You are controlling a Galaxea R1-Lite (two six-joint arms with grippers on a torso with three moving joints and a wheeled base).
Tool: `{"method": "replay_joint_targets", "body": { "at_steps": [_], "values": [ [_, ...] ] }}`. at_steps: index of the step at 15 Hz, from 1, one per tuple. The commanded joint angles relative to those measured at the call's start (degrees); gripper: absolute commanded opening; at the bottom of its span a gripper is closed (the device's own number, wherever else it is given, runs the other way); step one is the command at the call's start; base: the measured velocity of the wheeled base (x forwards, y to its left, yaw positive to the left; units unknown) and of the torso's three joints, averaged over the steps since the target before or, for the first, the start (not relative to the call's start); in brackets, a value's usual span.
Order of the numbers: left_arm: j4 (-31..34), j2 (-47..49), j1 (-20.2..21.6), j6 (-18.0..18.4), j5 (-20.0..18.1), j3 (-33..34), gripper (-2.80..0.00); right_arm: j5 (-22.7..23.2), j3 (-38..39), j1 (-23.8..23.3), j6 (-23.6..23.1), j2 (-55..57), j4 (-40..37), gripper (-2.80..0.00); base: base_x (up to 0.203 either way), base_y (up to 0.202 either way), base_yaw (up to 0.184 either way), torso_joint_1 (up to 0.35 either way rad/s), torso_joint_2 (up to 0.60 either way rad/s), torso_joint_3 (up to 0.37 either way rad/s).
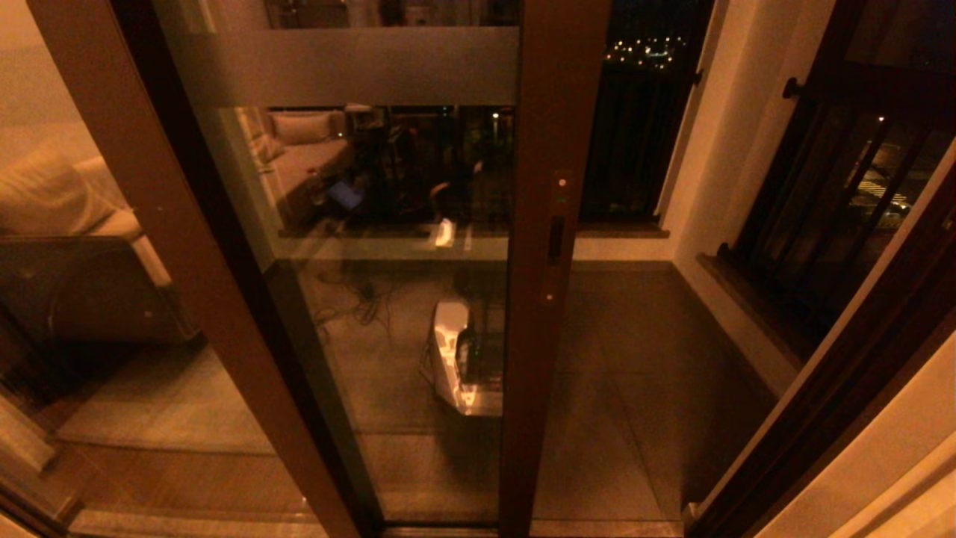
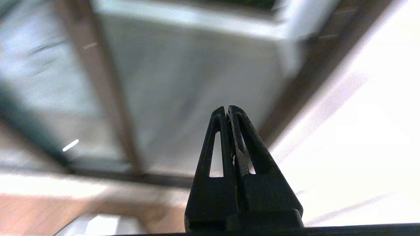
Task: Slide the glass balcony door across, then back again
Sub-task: Open the slid door
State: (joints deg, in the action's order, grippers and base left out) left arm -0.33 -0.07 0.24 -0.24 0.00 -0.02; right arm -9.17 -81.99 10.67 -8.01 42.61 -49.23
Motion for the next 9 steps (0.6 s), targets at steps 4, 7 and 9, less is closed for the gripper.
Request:
{"method": "replay_joint_targets", "body": {
  "at_steps": [4,7,9],
  "values": [
    [0.0,0.1,0.0,0.0,0.0,0.0,-2.8,3.1,3.8,-8.3,-5.5,-15.7,-3.0,-2.8,0.0,0.0,0.0,0.0,0.0,0.0],
    [0.0,0.1,0.0,0.0,0.0,0.0,-2.8,5.6,7.8,-9.5,-5.9,-24.4,-7.9,-2.8,0.0,0.0,0.0,0.0,0.0,0.0],
    [0.0,0.1,0.0,0.0,0.0,0.0,-2.8,9.0,11.7,-10.8,-5.8,-31.6,-11.7,-2.8,0.0,0.0,0.0,0.0,0.0,0.0]
  ]
}}
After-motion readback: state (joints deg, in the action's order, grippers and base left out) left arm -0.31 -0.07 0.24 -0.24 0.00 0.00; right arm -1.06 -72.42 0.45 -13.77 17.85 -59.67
